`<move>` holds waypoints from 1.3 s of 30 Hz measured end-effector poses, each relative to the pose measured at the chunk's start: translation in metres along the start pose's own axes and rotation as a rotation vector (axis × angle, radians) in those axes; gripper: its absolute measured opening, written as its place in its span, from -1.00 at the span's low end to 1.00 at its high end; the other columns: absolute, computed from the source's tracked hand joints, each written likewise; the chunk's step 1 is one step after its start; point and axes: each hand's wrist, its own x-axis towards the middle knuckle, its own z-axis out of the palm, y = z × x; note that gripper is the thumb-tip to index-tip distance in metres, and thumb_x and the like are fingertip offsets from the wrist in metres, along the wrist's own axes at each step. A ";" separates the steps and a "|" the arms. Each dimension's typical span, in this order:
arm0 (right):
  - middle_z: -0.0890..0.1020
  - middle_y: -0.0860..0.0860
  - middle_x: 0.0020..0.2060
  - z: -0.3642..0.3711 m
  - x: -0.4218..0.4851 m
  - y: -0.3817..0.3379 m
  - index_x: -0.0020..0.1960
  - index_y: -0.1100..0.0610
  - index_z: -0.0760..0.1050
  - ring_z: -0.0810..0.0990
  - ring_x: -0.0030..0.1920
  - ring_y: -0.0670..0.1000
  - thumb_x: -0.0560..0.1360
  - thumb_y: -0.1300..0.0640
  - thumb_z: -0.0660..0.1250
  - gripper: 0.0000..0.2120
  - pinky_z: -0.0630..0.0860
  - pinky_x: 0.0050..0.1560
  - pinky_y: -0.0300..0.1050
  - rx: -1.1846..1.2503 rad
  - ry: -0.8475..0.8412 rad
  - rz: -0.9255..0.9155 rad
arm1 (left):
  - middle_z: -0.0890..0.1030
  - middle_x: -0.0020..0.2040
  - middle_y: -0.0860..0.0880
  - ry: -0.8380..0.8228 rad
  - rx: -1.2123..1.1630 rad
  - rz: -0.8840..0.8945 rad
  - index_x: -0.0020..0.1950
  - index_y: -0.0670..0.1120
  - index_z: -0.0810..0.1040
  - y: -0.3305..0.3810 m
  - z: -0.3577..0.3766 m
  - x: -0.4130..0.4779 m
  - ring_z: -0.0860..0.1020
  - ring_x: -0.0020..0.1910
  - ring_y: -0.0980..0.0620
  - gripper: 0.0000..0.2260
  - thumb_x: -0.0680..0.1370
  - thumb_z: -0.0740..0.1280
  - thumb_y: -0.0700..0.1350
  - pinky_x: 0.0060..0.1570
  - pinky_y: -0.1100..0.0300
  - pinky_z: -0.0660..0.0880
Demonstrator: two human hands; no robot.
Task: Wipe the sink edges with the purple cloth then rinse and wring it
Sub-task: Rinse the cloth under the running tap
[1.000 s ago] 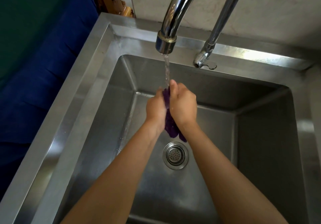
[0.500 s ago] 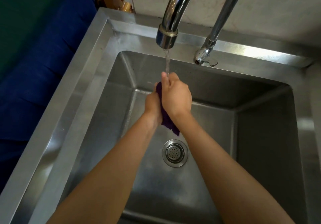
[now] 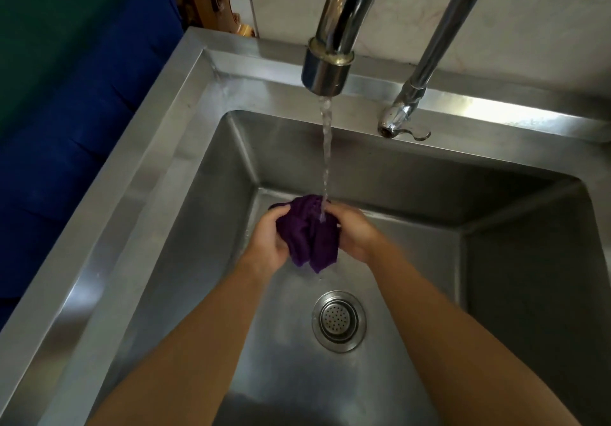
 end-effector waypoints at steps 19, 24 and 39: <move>0.54 0.11 0.09 0.002 0.004 0.014 0.24 0.21 0.41 0.51 0.10 0.06 0.59 0.05 0.14 -0.68 0.43 0.17 -0.10 -0.573 0.303 -0.412 | 0.65 -0.07 -0.17 0.027 -0.108 -0.017 -0.13 -0.14 0.52 -0.025 -0.005 0.022 0.63 -0.07 -0.12 -0.68 0.47 0.34 0.14 0.01 -0.04 0.56; 0.61 0.01 0.00 0.004 -0.008 0.027 0.19 0.02 0.43 0.60 0.04 0.04 0.49 0.10 0.32 -0.72 0.53 0.13 -0.02 -0.481 0.144 -0.348 | 0.60 -0.05 -0.10 -0.011 -0.193 0.176 0.27 -0.03 0.40 -0.025 -0.007 0.023 0.58 -0.11 -0.05 -0.67 0.53 0.25 -0.25 -0.16 0.08 0.52; 0.46 -0.07 -0.09 -0.008 -0.029 0.021 -0.14 -0.08 0.46 0.50 -0.05 -0.21 0.42 0.14 0.41 -0.84 0.47 0.05 -0.26 -0.523 0.046 -0.718 | 0.65 -0.30 -0.10 -0.029 0.251 -0.130 -0.14 -0.16 0.55 -0.002 0.013 0.008 0.63 -0.41 0.07 -0.86 0.54 0.21 -0.22 -0.42 0.23 0.58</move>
